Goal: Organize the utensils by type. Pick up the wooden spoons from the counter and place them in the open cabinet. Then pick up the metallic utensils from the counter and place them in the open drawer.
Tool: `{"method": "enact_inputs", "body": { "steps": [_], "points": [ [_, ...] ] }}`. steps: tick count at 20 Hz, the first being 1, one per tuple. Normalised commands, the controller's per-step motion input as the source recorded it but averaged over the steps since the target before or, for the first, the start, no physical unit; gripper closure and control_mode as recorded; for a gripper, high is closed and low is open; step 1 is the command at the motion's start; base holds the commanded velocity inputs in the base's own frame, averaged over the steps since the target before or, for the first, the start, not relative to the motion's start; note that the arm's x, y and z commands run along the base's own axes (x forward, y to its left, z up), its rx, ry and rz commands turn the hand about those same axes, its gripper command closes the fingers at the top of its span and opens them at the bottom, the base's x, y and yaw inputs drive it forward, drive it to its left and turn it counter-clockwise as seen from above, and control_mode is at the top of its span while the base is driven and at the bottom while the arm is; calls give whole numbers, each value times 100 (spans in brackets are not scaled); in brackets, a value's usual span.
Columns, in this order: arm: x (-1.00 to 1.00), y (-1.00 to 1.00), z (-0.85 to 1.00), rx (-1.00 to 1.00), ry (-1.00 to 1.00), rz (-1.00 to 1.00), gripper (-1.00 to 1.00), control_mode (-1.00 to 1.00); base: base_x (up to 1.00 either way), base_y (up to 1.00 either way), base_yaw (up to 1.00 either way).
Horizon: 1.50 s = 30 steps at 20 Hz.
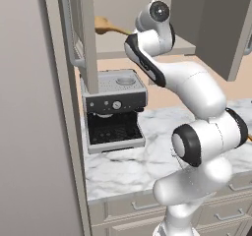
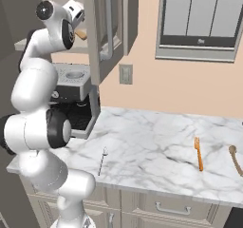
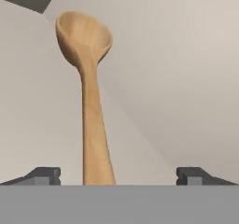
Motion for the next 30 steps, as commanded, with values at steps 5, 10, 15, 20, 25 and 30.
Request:
{"method": "enact_inputs", "body": {
  "steps": [5,10,15,20,25,30],
  "points": [
    [-69,4,10,0,5,-5,-100,-100,0,0,0],
    [-75,0,0,1,6,-4,-100,-100,0,0,0],
    [-48,0,2,6,1,-4,-100,-100,0,0,0],
    [-70,0,2,7,0,-4,-100,-100,0,0,0],
    [-84,0,0,9,0,-3,-100,-100,0,0,0],
    [-98,-6,0,16,4,-3,-100,-100,0,0,0]
  ]
}}
